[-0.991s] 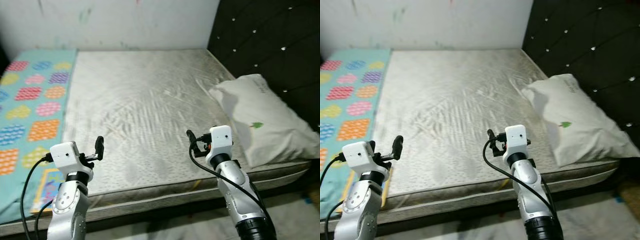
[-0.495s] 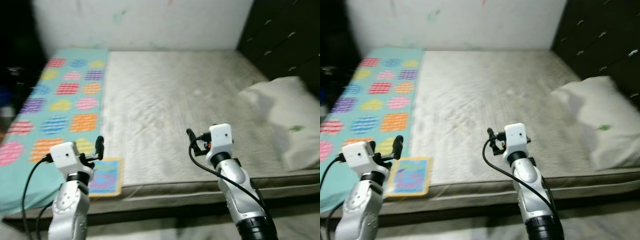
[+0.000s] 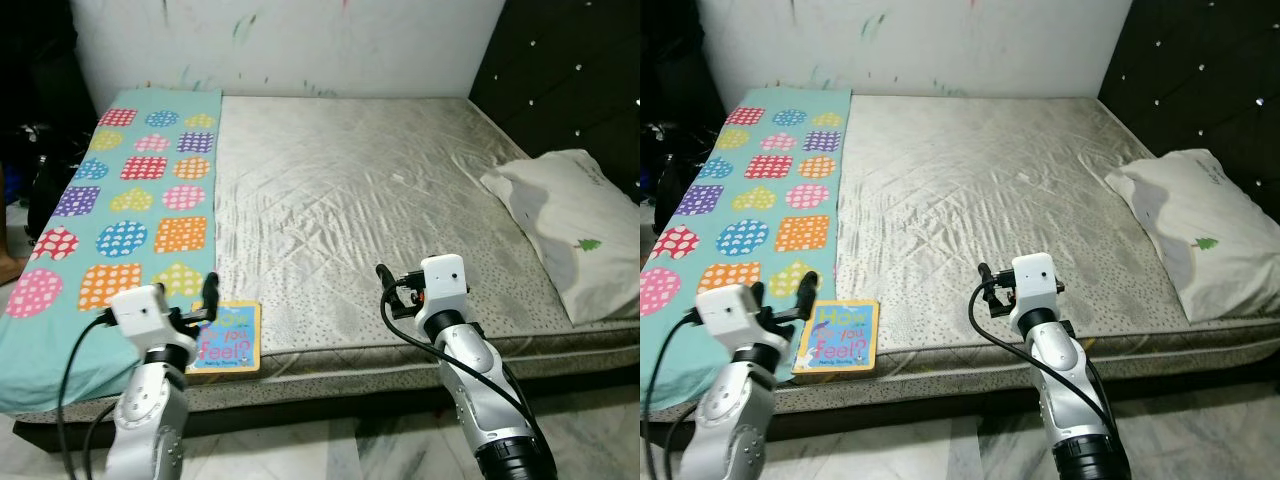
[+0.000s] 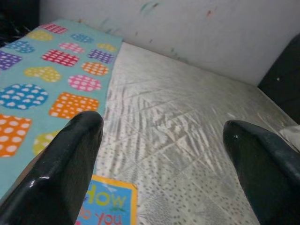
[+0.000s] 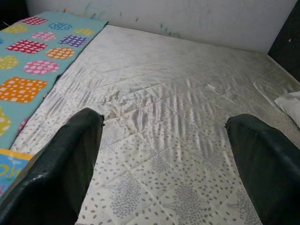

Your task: Clean up the room

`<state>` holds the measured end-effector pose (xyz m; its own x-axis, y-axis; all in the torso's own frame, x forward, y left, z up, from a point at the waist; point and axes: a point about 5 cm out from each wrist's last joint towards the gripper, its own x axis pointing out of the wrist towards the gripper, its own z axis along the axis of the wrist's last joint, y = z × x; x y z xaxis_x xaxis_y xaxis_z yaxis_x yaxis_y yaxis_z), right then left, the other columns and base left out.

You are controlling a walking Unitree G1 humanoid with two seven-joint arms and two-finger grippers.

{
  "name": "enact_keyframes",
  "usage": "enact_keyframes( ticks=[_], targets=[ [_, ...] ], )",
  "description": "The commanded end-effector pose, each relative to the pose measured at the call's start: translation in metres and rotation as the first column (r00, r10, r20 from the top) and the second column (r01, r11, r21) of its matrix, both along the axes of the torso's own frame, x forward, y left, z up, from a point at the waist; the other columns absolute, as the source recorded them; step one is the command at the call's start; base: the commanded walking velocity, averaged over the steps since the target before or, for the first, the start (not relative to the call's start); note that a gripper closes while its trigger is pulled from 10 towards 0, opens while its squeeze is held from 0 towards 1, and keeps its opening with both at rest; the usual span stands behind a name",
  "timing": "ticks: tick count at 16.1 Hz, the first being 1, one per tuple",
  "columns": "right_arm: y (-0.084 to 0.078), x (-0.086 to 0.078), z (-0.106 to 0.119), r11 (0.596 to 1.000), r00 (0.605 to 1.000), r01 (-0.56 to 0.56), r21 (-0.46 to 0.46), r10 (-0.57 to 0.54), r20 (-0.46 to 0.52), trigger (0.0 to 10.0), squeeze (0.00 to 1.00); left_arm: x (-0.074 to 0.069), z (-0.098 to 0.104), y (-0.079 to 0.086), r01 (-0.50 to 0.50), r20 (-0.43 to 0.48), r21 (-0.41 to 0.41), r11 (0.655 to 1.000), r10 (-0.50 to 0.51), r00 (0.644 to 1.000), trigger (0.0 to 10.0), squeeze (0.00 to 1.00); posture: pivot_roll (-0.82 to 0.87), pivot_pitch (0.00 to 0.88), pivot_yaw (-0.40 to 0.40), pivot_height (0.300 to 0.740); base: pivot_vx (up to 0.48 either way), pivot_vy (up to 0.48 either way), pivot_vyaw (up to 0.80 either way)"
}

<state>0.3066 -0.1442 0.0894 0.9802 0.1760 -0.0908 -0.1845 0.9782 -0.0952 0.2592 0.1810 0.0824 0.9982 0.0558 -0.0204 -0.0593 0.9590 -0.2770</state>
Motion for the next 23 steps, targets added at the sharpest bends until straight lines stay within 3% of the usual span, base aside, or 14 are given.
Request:
enact_keyframes(
  ticks=[1,18,23],
  targets=[
    [-0.0025,0.0000,0.0004,1.000,1.000,0.001,0.005,-0.001,-0.001,10.0,0.00,0.0000,0.0033,-0.0010,0.013,0.015,-0.002,1.000,-0.013,1.000,10.0,0.00,-0.06,0.009,-0.040,0.740,0.281,0.000,0.00],
    [-0.0014,-0.0012,-0.0035,1.000,1.000,-0.007,0.005,0.007,-0.016,10.0,0.00,-0.0002,0.0027,0.0001,0.009,0.002,-0.001,1.000,-0.009,1.000,10.0,0.00,-0.06,0.020,-0.041,0.740,0.288,0.000,0.00],
    [-0.0013,-0.0011,-0.0048,1.000,1.000,-0.008,0.006,0.008,-0.018,10.0,0.00,0.0018,0.0004,0.0025,-0.038,-0.018,-0.023,0.999,0.037,0.999,10.0,0.00,-0.06,0.017,-0.040,0.740,0.000,0.000,0.00]
  ],
)
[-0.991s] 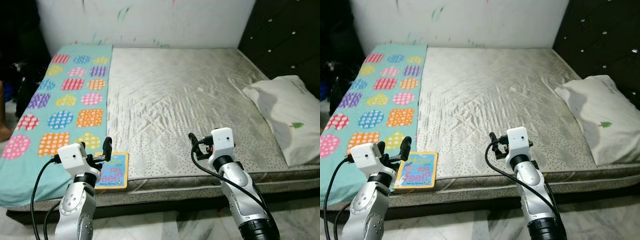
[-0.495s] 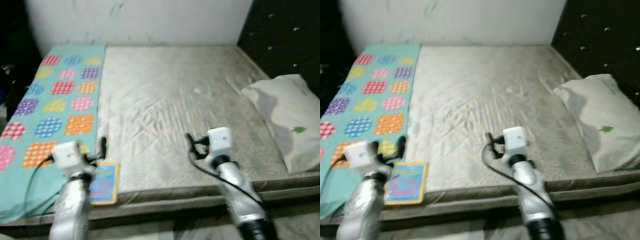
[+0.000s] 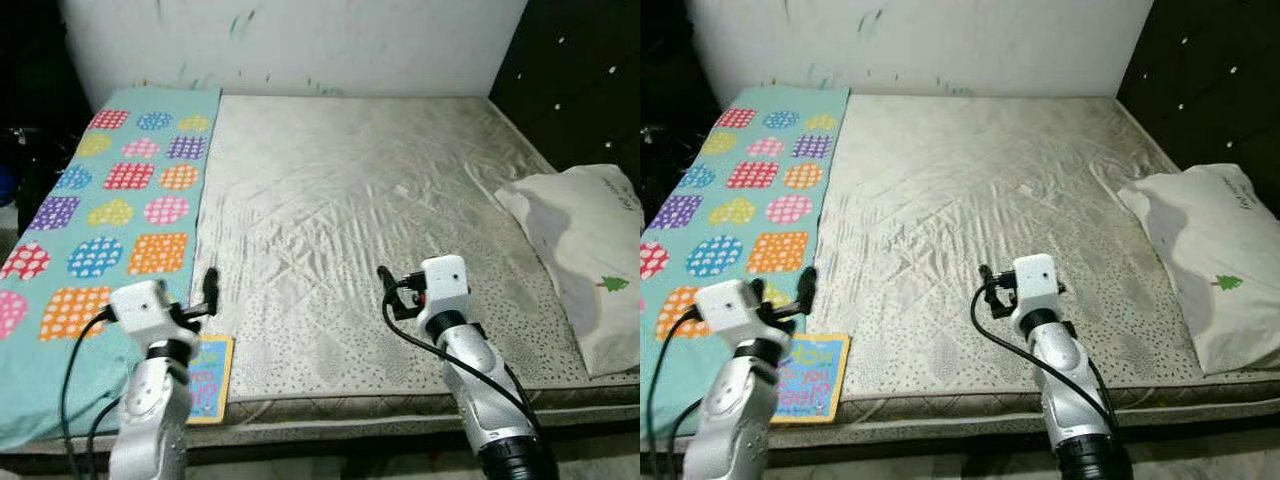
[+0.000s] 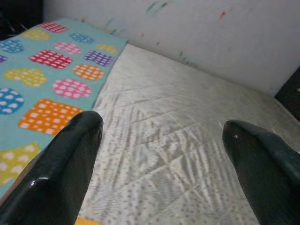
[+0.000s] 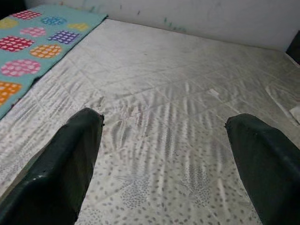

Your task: Clean up the room

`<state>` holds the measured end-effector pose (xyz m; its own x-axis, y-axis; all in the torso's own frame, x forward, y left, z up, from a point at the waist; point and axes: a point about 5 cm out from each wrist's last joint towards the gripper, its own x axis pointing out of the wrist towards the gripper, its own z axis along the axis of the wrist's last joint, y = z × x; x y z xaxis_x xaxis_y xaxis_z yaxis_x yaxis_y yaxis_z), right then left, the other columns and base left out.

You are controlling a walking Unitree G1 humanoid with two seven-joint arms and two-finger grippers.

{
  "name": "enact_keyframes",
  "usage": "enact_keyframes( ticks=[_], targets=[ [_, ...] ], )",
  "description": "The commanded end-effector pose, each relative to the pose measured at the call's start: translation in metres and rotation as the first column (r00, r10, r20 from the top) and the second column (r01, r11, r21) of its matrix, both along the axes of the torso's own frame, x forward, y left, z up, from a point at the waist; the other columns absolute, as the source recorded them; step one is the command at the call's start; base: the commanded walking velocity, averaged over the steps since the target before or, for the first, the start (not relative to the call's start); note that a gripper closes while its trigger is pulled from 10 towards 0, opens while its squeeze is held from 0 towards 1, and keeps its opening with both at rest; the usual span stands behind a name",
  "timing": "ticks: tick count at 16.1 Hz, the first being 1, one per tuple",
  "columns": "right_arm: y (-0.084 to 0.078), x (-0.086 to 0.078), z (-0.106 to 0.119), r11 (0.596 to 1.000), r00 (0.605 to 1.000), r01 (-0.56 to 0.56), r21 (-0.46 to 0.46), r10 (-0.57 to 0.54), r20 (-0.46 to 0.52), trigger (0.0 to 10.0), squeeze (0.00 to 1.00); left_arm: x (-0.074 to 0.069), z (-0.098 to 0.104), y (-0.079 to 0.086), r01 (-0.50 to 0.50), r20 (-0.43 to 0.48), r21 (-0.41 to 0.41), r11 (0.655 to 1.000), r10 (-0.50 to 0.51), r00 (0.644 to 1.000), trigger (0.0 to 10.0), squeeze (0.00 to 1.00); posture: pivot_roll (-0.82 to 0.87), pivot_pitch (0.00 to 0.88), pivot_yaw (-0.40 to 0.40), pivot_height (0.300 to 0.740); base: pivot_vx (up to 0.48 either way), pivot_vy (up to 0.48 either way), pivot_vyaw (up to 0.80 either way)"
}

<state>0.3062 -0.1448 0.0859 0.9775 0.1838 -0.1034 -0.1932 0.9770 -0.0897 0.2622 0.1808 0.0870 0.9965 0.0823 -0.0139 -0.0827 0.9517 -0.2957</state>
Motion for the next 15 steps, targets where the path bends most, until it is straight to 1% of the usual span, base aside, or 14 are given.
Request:
enact_keyframes(
  ticks=[1,8,15],
  targets=[
    [-0.0007,-0.0006,-0.0014,1.000,1.000,0.000,0.004,0.000,-0.005,10.0,0.00,-0.0009,-0.0042,0.0025,-0.008,-0.025,-0.004,1.000,0.008,1.000,10.0,0.00,-0.06,0.017,-0.040,0.740,0.000,0.000,0.00],
    [-0.0016,-0.0003,-0.0020,1.000,1.000,0.007,0.007,-0.007,-0.010,10.0,0.00,0.0008,-0.0051,0.0005,0.005,-0.030,-0.010,1.000,-0.006,1.000,10.0,0.00,-0.07,0.016,-0.038,0.740,0.000,0.361,0.00],
    [-0.0053,-0.0009,-0.0037,1.000,1.000,0.009,0.005,-0.009,-0.016,10.0,0.00,0.0006,-0.0069,0.0015,0.003,-0.042,-0.009,1.000,-0.003,0.999,10.0,0.00,-0.07,0.018,-0.036,0.740,0.000,0.433,0.00]
  ],
)
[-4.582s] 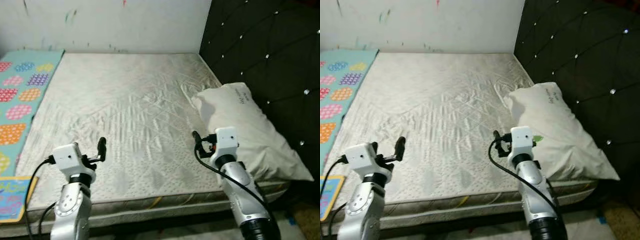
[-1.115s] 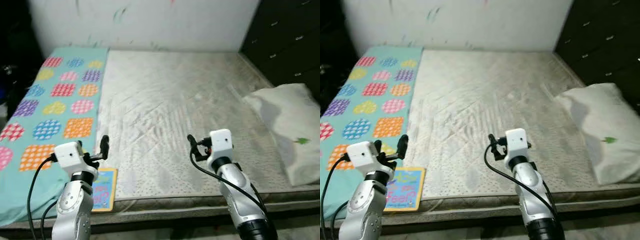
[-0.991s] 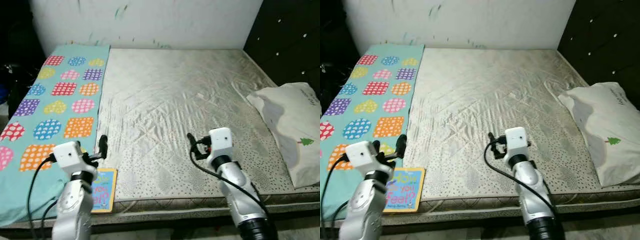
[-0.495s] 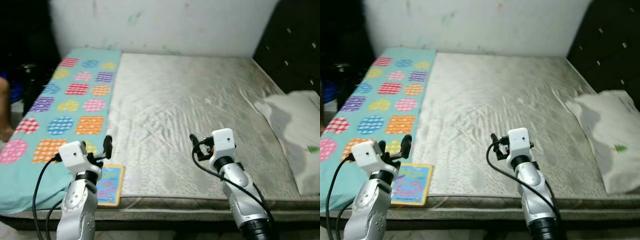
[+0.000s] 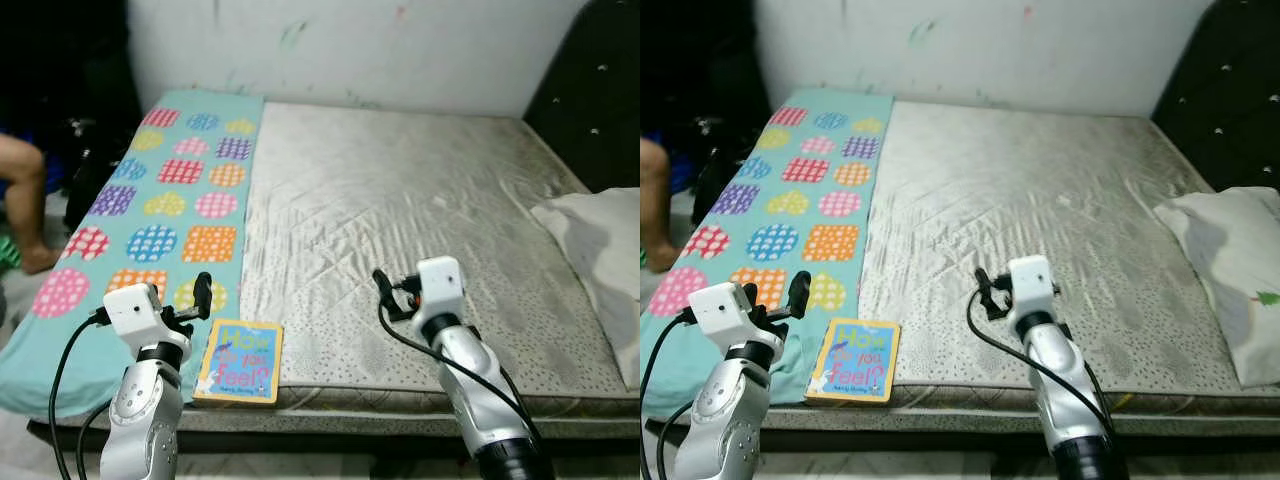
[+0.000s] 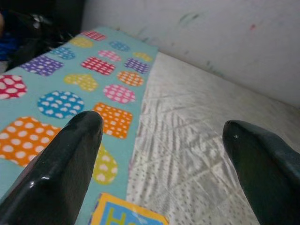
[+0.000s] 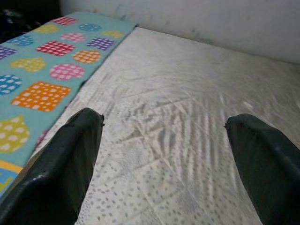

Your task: Clean up the room

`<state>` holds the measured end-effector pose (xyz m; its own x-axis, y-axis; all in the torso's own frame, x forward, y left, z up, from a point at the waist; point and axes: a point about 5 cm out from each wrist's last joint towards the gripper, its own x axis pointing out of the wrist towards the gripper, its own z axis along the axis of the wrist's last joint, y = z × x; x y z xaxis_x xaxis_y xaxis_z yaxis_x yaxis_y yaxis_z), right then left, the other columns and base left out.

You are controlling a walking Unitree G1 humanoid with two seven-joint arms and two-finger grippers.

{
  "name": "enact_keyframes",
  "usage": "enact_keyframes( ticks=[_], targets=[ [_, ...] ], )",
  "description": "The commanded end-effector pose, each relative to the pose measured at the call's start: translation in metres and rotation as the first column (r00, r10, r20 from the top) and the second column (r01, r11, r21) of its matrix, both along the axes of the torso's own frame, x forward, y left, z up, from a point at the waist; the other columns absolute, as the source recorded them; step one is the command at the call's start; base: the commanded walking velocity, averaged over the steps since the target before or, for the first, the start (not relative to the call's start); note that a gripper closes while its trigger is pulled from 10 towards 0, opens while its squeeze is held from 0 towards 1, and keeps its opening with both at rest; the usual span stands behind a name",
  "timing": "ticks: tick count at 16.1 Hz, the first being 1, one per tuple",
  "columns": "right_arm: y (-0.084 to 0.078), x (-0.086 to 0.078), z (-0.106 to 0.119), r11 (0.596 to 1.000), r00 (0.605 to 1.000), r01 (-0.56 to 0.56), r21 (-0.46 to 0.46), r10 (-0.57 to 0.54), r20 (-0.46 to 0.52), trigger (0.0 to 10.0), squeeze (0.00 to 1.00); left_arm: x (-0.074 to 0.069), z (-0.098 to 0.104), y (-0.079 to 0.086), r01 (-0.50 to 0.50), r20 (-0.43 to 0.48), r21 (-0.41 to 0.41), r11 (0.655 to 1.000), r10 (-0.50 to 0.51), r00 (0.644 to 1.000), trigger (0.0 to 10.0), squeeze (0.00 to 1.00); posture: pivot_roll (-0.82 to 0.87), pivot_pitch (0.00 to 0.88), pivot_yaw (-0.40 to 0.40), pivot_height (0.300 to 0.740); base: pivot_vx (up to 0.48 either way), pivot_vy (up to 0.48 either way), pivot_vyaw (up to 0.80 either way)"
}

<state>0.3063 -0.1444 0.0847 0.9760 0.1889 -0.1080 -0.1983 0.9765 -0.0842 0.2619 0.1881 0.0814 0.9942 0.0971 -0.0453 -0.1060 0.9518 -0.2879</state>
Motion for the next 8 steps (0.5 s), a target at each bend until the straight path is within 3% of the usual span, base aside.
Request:
enact_keyframes(
  ticks=[1,4,8],
  targets=[
    [-0.0053,-0.0009,-0.0024,1.000,1.000,0.015,0.006,-0.015,-0.011,10.0,0.00,0.0009,-0.0014,-0.0057,0.018,-0.011,-0.013,1.000,-0.018,1.000,10.0,0.00,-0.07,0.020,-0.035,0.740,0.000,0.480,0.00],
    [-0.0026,-0.0013,-0.0026,1.000,1.000,0.005,0.006,-0.005,-0.012,10.0,0.00,0.0012,-0.0012,-0.0054,0.018,-0.011,-0.008,1.000,-0.018,1.000,10.0,0.00,-0.07,0.023,-0.037,0.740,0.000,0.480,0.00],
    [-0.0025,-0.0024,-0.0039,1.000,1.000,-0.013,0.002,0.013,-0.017,10.0,0.00,0.0011,0.0035,-0.0065,0.010,0.027,-0.019,1.000,-0.009,1.000,10.0,0.00,-0.07,0.024,-0.041,0.740,0.000,0.000,0.00]
  ],
)
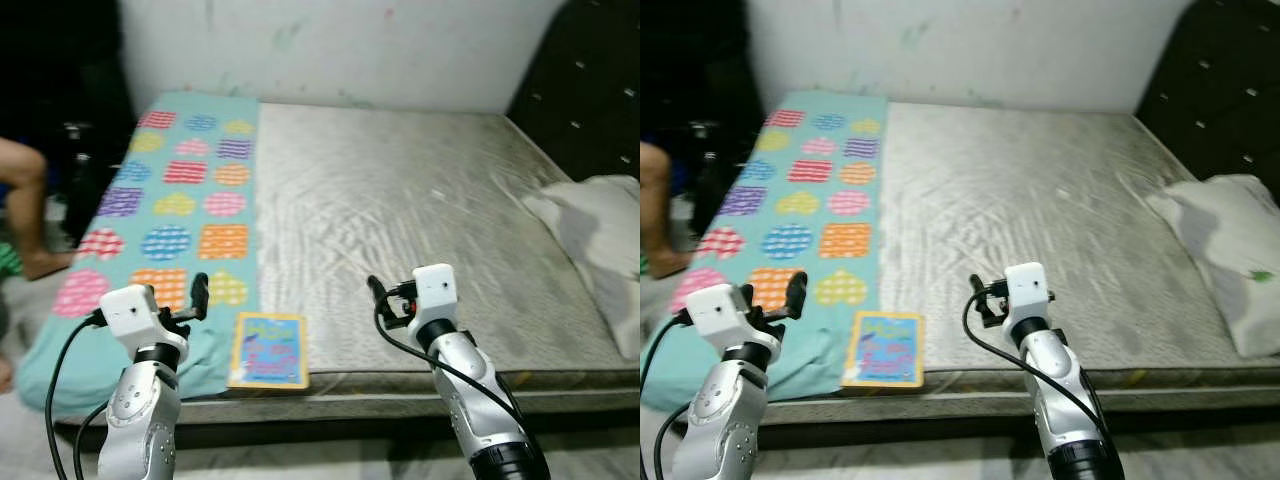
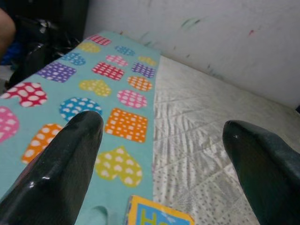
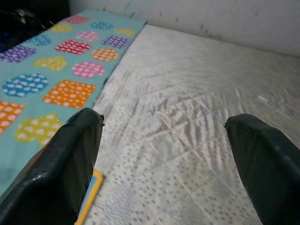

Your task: Clean up the room

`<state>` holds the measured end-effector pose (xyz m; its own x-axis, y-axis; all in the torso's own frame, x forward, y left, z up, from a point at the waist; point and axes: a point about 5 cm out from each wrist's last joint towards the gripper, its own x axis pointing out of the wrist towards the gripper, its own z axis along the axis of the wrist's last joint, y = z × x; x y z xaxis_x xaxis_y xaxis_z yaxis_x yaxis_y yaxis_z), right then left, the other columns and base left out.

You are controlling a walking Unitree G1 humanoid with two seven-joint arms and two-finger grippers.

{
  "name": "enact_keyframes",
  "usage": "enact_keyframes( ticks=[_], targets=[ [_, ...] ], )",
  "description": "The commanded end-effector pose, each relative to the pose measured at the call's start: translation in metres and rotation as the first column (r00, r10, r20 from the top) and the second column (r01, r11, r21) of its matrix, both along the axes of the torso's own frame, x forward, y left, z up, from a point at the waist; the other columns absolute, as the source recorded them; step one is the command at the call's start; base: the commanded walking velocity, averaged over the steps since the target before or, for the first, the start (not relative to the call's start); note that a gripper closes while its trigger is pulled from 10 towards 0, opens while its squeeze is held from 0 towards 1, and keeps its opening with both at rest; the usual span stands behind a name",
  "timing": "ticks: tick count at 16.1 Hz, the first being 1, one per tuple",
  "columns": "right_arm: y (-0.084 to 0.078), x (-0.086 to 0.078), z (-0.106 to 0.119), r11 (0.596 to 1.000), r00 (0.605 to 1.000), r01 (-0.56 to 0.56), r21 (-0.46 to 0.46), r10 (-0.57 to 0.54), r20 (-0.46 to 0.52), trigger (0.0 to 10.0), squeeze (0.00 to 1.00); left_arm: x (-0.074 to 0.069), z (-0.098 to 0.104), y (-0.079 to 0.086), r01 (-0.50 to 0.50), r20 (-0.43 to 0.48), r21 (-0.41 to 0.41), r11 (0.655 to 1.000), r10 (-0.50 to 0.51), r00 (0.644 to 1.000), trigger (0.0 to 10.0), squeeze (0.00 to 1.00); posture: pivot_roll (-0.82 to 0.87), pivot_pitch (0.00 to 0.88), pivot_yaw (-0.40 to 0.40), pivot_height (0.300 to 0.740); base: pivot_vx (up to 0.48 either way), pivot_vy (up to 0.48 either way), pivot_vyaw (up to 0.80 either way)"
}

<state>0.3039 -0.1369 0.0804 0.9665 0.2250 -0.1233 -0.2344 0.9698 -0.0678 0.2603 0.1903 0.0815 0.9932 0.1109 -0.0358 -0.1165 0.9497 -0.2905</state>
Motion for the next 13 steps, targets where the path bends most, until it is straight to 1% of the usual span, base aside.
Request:
enact_keyframes(
  ticks=[1,2,3,4,13],
  targets=[
    [-0.0093,0.0005,0.0005,1.000,1.000,0.020,-0.011,-0.020,0.002,10.0,0.00,0.0029,0.0038,-0.0084,0.020,0.015,-0.009,1.000,-0.020,1.000,10.0,0.00,-0.07,0.024,-0.042,0.740,0.000,0.000,0.00],
    [-0.0083,0.0012,0.0007,1.000,1.000,0.016,-0.009,-0.016,0.002,10.0,0.00,0.0034,0.0037,-0.0083,0.024,0.009,0.020,1.000,-0.024,1.000,10.0,0.00,-0.07,0.024,-0.043,0.740,0.000,0.000,0.00],
    [-0.0078,0.0013,0.0008,1.000,1.000,0.013,-0.009,-0.013,0.003,10.0,0.00,0.0034,0.0039,-0.0087,0.033,0.012,0.027,0.999,-0.033,0.999,10.0,0.00,-0.07,0.024,-0.043,0.740,0.000,0.000,0.00],
    [-0.0067,0.0013,0.0013,1.000,1.000,0.006,-0.011,-0.006,0.005,10.0,0.00,0.0024,0.0049,-0.0121,0.064,0.028,-0.005,0.998,-0.064,0.998,10.0,0.00,-0.07,0.024,-0.042,0.740,0.000,0.000,0.00],
    [-0.0066,0.0000,0.0004,1.000,1.000,0.012,-0.006,-0.012,0.004,10.0,0.00,0.0017,0.0063,-0.0123,0.074,0.026,-0.008,0.997,-0.073,0.997,10.0,0.00,-0.07,0.045,-0.037,0.740,0.345,0.000,0.00]
  ],
)
